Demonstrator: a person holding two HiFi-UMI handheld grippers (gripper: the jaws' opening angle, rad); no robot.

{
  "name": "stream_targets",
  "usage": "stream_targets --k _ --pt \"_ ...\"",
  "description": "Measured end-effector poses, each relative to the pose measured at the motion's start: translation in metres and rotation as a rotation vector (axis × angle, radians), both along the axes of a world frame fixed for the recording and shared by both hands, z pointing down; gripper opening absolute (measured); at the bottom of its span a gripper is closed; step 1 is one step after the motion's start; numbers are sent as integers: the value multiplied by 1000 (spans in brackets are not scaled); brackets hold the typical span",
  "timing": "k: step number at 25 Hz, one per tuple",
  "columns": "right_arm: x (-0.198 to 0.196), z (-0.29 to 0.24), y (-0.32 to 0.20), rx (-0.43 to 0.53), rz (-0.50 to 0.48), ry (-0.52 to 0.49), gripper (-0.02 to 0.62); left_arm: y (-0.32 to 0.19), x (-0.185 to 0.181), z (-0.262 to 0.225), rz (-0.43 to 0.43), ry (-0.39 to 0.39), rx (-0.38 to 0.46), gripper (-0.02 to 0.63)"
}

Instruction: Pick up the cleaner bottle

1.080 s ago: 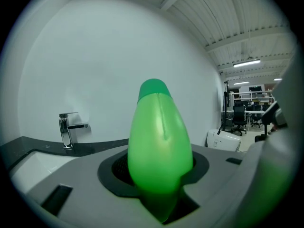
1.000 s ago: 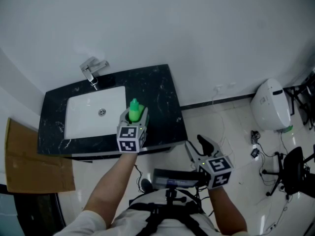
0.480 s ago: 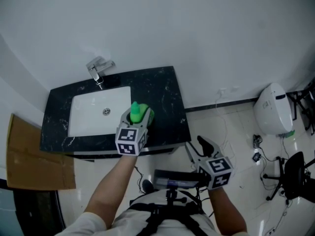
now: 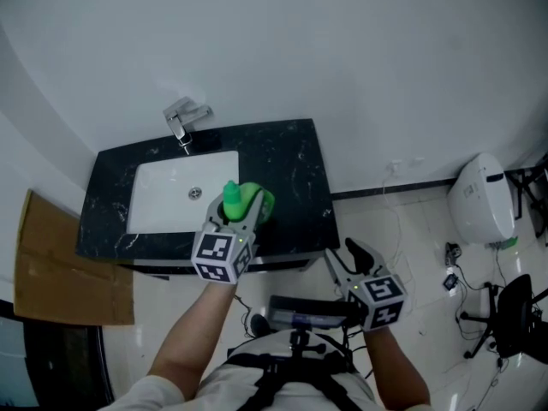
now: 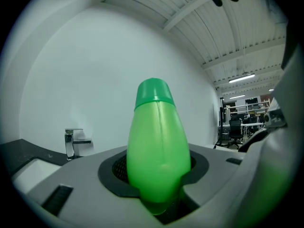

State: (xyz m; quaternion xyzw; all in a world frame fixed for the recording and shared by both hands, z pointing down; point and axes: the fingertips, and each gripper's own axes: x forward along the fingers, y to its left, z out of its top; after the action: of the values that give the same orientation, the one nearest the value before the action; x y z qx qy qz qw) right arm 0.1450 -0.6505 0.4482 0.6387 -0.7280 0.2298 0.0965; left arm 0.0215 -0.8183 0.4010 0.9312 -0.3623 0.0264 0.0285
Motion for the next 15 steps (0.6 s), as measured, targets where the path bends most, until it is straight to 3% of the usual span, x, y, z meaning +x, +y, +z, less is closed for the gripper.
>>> stream_targets --k 15 --pt "-29 -2 -11 2 -100 3 196 32 -59 -26 -54 16 34 173"
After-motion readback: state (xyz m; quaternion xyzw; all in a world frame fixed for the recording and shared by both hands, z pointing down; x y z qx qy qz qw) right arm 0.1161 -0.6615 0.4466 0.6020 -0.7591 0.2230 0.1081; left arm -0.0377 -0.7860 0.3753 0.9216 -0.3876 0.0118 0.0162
